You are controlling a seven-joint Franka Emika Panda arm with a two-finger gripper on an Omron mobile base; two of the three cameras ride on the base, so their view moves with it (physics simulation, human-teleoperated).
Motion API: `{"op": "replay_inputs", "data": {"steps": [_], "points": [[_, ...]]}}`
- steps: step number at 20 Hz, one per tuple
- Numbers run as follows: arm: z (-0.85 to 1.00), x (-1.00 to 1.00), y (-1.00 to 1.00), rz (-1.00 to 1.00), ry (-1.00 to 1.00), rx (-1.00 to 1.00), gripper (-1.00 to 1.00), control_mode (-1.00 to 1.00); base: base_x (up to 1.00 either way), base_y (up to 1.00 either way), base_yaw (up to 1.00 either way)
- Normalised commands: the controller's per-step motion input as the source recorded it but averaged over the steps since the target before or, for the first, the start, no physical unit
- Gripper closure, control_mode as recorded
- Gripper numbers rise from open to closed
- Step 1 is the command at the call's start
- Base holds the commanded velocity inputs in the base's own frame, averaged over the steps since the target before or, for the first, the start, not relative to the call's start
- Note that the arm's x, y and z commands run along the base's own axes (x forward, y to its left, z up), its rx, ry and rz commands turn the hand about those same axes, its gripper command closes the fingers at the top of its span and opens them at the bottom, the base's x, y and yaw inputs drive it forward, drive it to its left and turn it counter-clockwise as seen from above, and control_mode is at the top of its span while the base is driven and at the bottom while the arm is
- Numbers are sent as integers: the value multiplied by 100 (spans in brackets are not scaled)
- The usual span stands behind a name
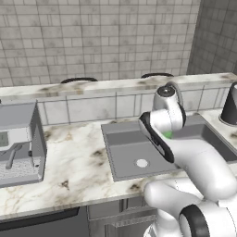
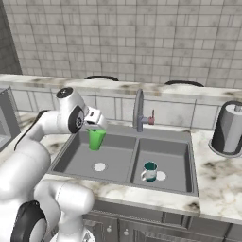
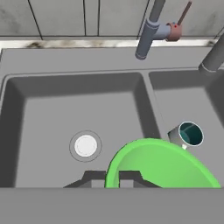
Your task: Move any existing items from the left basin to the right basin for drying. Then move the cup from the counter to the left basin of the sink for washing.
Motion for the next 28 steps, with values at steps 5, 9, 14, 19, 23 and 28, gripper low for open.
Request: {"op": "replay_inputs", "data": {"steps": [5, 9, 14, 19, 23, 28], "points": [[-19, 8, 0, 4, 0, 0, 100, -100, 0, 0, 0], [-26, 24, 0, 0, 0, 0, 100, -100, 0, 0, 0], [-27, 21, 0, 0, 0, 0, 100, -100, 0, 0, 0], [-29, 13, 2, 0, -1, 0, 100, -100, 0, 0, 0], [-31, 4, 5, 0, -2, 0, 100, -100, 0, 0, 0], [-33, 0, 7, 0, -4, 0, 100, -100, 0, 0, 0]]}}
